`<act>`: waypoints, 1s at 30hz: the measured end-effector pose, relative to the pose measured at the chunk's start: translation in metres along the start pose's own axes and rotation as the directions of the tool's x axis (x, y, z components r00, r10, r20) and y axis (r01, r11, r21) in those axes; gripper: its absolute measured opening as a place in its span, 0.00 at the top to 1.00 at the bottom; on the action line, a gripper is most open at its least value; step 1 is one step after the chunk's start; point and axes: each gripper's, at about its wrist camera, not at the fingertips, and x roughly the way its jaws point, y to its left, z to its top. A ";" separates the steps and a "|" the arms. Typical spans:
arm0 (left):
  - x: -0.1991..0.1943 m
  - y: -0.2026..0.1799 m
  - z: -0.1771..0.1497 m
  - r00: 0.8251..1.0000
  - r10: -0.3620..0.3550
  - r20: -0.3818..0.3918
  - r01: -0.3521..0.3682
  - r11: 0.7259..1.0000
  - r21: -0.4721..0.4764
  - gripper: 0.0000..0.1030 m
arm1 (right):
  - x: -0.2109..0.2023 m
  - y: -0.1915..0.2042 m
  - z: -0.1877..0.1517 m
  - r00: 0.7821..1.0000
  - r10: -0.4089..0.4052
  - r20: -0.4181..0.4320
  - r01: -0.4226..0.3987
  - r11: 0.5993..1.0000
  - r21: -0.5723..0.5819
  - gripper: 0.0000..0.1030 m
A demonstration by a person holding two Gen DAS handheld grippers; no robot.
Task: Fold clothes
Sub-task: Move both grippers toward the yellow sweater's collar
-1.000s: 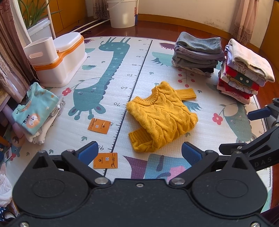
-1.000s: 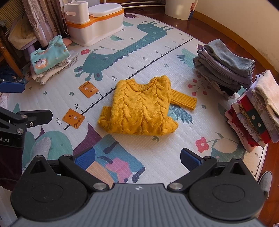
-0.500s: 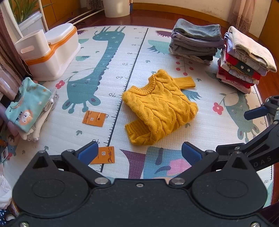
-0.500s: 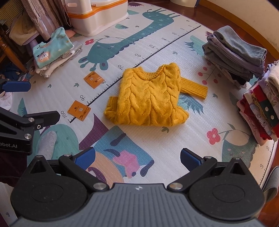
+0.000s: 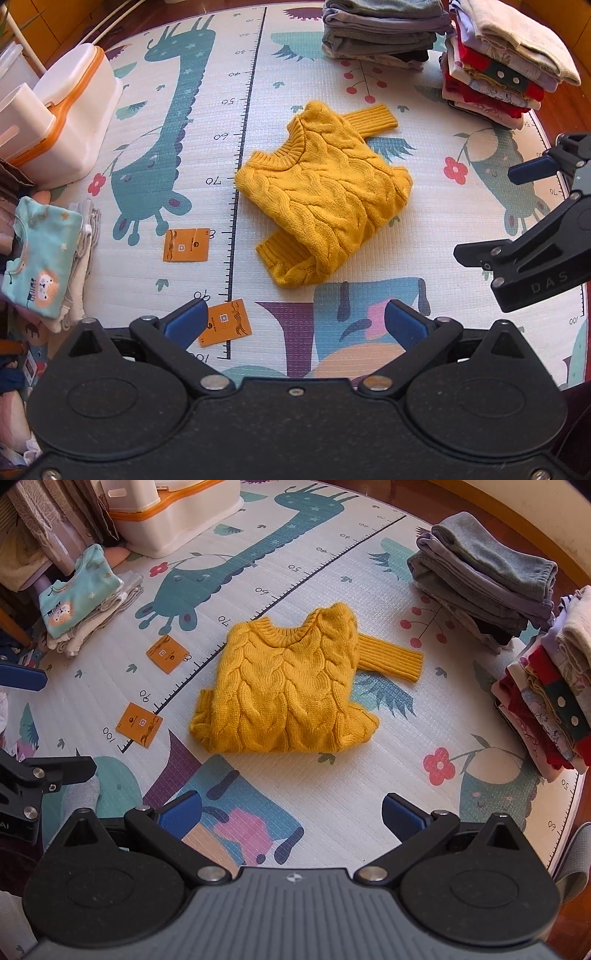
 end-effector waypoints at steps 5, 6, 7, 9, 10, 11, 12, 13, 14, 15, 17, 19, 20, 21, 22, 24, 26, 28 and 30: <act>0.002 0.009 0.028 0.999 -0.003 -0.032 0.006 0.997 0.080 0.00 | 0.013 -0.007 0.022 1.000 -0.011 0.004 0.011 1.000 -0.024 0.00; 0.005 0.011 0.036 0.999 0.000 -0.040 0.005 0.994 0.109 0.00 | 0.017 -0.010 0.025 1.000 -0.012 0.000 0.012 1.000 -0.021 0.00; 0.008 0.011 0.042 0.999 0.002 -0.042 0.003 0.991 0.133 0.00 | 0.022 -0.014 0.028 1.000 -0.014 -0.005 0.014 1.000 -0.017 0.00; 0.018 0.015 0.054 0.998 0.001 -0.059 0.010 0.985 0.173 0.00 | 0.032 -0.021 0.034 1.000 -0.017 -0.017 0.017 1.000 -0.011 0.00; 0.024 0.018 0.060 0.998 -0.008 -0.069 0.020 0.982 0.185 0.00 | 0.037 -0.025 0.037 1.000 -0.013 -0.019 0.013 1.000 -0.009 0.00; 0.031 0.023 0.066 0.997 -0.024 -0.070 0.037 0.983 0.182 0.00 | 0.043 -0.028 0.040 1.000 -0.011 -0.023 0.011 1.000 -0.006 0.00; 0.038 0.027 0.071 0.997 -0.038 -0.065 0.048 0.984 0.170 0.00 | 0.048 -0.032 0.043 1.000 -0.008 -0.028 0.008 1.000 -0.001 0.00; 0.047 0.031 0.076 0.996 -0.054 -0.064 0.064 0.985 0.158 0.00 | 0.054 -0.036 0.046 1.000 0.000 -0.028 0.000 1.000 0.004 0.00; 0.056 0.035 0.081 0.995 -0.071 -0.064 0.079 0.986 0.147 0.00 | 0.059 -0.039 0.050 1.000 0.008 -0.029 -0.008 1.000 0.009 0.00; 0.065 0.037 0.087 0.995 -0.086 -0.060 0.093 0.986 0.139 0.00 | 0.064 -0.043 0.053 0.999 0.016 -0.029 -0.016 1.000 0.014 0.00; 0.078 0.035 0.098 0.994 -0.094 -0.052 0.101 0.984 0.144 0.00 | 0.074 -0.052 0.060 0.999 0.022 -0.028 -0.022 1.000 0.014 0.00; 0.093 0.034 0.104 0.994 -0.099 -0.040 0.104 0.979 0.173 0.00 | 0.083 -0.062 0.069 0.999 0.030 -0.027 -0.030 0.999 0.013 0.00; 0.100 0.033 0.107 0.994 -0.101 -0.034 0.105 0.976 0.188 0.01 | 0.087 -0.066 0.073 0.999 0.031 -0.027 -0.031 0.999 0.012 0.00; 0.108 0.033 0.110 0.994 -0.107 -0.034 0.112 0.974 0.197 0.01 | 0.090 -0.070 0.080 1.000 0.019 -0.021 -0.019 1.000 0.009 0.00; 0.116 0.036 0.113 0.992 -0.119 -0.045 0.125 0.973 0.192 0.01 | 0.093 -0.075 0.087 1.000 0.008 -0.015 -0.008 1.000 0.006 0.00; 0.131 0.041 0.117 0.990 -0.128 -0.053 0.135 0.975 0.177 0.01 | 0.099 -0.083 0.100 1.000 -0.014 -0.004 0.014 1.000 -0.001 0.00; 0.147 0.049 0.120 0.990 -0.128 -0.053 0.135 0.976 0.173 0.05 | 0.105 -0.088 0.116 1.000 0.018 0.021 -0.017 1.000 -0.011 0.00; 0.161 0.057 0.121 0.991 -0.128 -0.050 0.134 0.977 0.167 0.13 | 0.114 -0.095 0.129 0.996 0.069 0.048 -0.069 0.998 -0.005 0.00; 0.174 0.069 0.122 0.989 -0.142 -0.051 0.148 0.978 0.144 0.28 | 0.127 -0.102 0.136 0.993 0.103 0.058 -0.105 0.994 0.023 0.02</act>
